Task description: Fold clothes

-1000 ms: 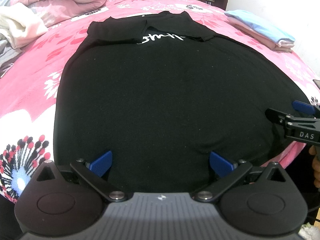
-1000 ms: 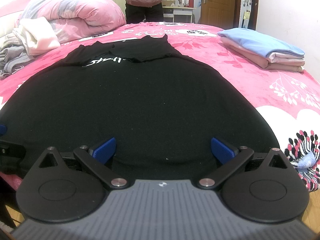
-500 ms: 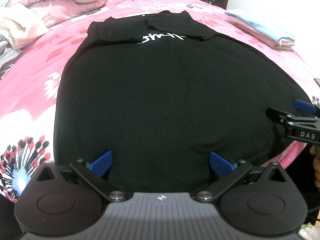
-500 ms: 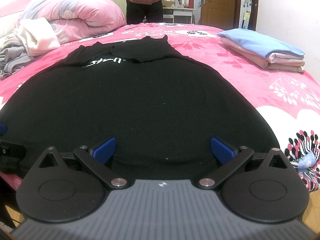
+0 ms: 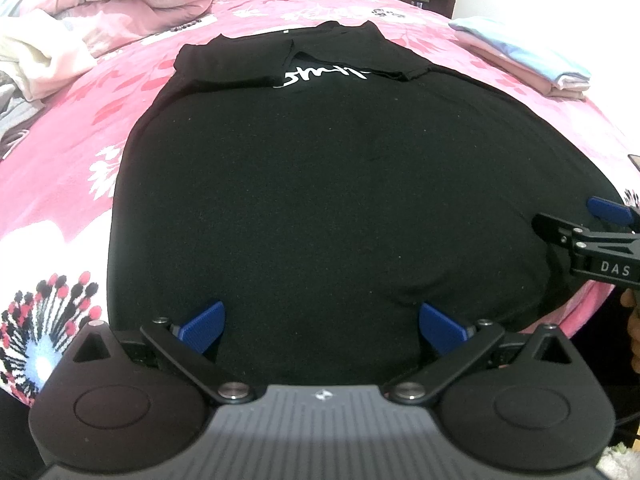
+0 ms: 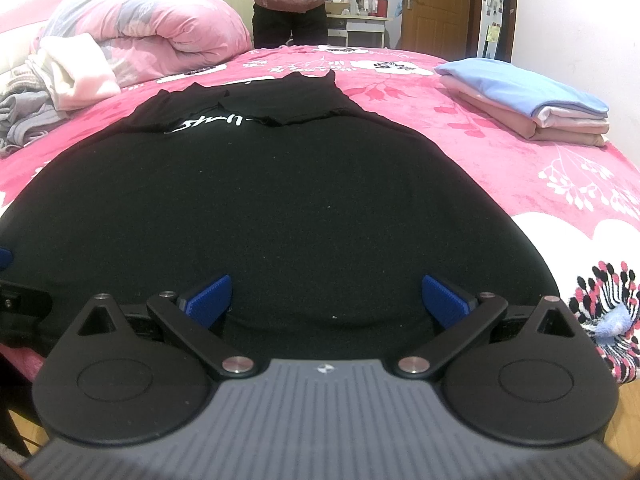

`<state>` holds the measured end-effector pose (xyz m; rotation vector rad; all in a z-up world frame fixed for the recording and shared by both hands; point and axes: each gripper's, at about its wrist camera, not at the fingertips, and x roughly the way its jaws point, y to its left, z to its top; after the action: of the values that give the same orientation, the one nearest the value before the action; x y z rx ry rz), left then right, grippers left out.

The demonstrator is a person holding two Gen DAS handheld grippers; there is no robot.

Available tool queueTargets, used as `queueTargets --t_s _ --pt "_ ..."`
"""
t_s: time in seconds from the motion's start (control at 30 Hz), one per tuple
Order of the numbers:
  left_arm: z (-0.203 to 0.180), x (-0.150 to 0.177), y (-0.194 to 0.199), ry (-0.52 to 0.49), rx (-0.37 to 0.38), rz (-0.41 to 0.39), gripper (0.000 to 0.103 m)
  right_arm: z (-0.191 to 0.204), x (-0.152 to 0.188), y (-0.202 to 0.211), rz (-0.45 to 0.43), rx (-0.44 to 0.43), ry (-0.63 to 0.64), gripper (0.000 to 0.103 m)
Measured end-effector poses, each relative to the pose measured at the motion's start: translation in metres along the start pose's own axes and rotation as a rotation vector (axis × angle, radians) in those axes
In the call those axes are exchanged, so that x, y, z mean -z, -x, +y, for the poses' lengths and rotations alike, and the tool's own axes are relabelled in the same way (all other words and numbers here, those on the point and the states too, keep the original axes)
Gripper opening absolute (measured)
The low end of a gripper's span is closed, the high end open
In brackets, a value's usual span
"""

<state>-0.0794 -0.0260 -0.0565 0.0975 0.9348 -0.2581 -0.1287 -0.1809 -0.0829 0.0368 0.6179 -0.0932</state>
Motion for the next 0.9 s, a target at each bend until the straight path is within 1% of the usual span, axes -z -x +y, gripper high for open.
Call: queueTargets --t_s 0.33,0.6,0.9 --pt "-0.001 -0.002 0.0 0.009 -0.005 0.007 0.103 0.0 0.0 0.0 0.004 0.003 0.004 0.102" --pt "-0.009 -0.011 -0.006 0.008 -0.057 0.064 0.103 0.0 -0.001 -0.001 0.014 -0.001 0.016 0.102" --pt "-0.016 -0.014 -0.008 0.019 -0.105 0.084 0.103 0.003 -0.001 -0.001 0.017 0.011 0.019 0.102"
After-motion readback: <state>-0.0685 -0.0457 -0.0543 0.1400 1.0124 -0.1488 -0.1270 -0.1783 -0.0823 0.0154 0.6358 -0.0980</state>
